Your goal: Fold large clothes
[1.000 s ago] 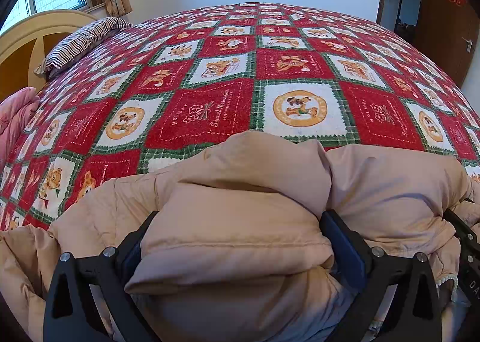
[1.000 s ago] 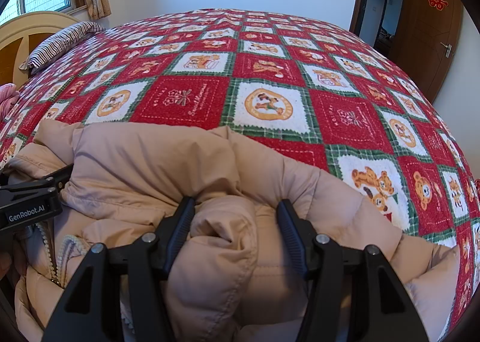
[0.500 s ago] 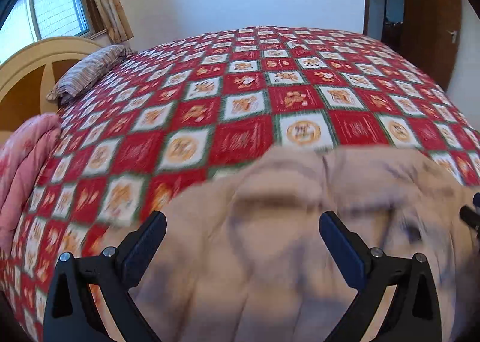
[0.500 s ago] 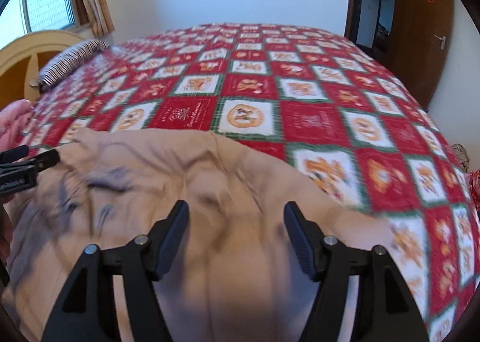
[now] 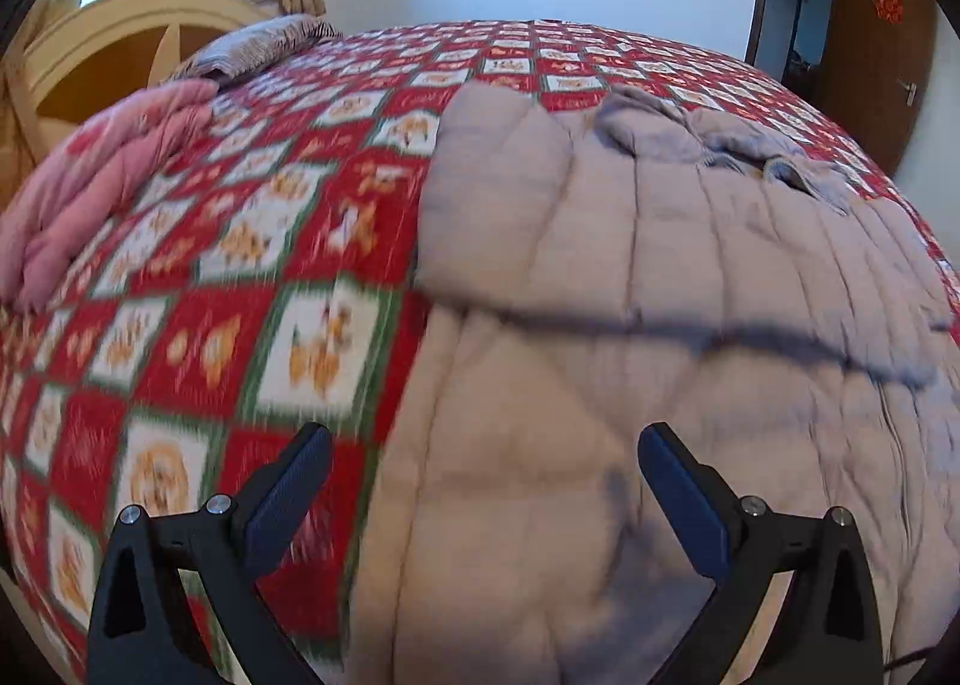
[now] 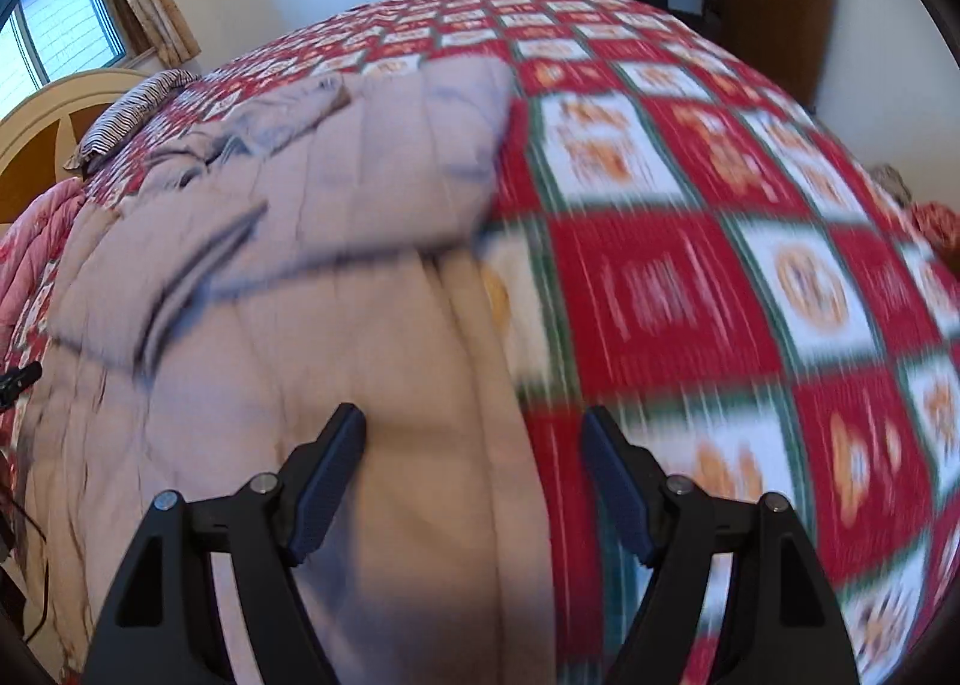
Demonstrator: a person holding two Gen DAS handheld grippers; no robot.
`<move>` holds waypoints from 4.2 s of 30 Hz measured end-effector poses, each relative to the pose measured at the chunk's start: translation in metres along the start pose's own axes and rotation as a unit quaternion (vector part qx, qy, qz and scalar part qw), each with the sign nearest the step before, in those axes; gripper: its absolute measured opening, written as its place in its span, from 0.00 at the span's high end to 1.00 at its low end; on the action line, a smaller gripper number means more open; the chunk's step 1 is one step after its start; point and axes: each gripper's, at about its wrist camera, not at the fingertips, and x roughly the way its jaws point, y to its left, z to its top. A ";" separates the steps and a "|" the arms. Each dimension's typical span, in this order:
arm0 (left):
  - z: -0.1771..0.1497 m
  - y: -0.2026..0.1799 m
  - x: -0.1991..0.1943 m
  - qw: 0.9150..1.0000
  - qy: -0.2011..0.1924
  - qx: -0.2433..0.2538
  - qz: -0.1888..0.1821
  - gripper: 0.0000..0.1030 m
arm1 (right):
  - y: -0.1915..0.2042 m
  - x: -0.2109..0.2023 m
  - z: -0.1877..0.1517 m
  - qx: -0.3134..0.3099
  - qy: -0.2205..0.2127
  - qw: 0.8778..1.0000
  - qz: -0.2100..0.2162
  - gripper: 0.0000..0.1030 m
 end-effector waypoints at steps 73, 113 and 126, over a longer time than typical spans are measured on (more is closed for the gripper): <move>0.037 0.030 -0.145 0.968 -0.171 -0.012 -0.181 0.88 | 0.041 -0.186 -0.027 0.012 -0.267 0.959 0.098 0.90; 0.106 0.008 0.042 0.990 -0.084 -0.076 0.090 0.01 | 0.082 -0.057 0.104 -0.012 -0.214 0.977 0.015 0.09; 0.127 -0.006 0.006 0.985 -0.138 -0.074 0.068 0.01 | 0.157 0.049 0.092 -0.125 -0.120 0.984 -0.037 0.09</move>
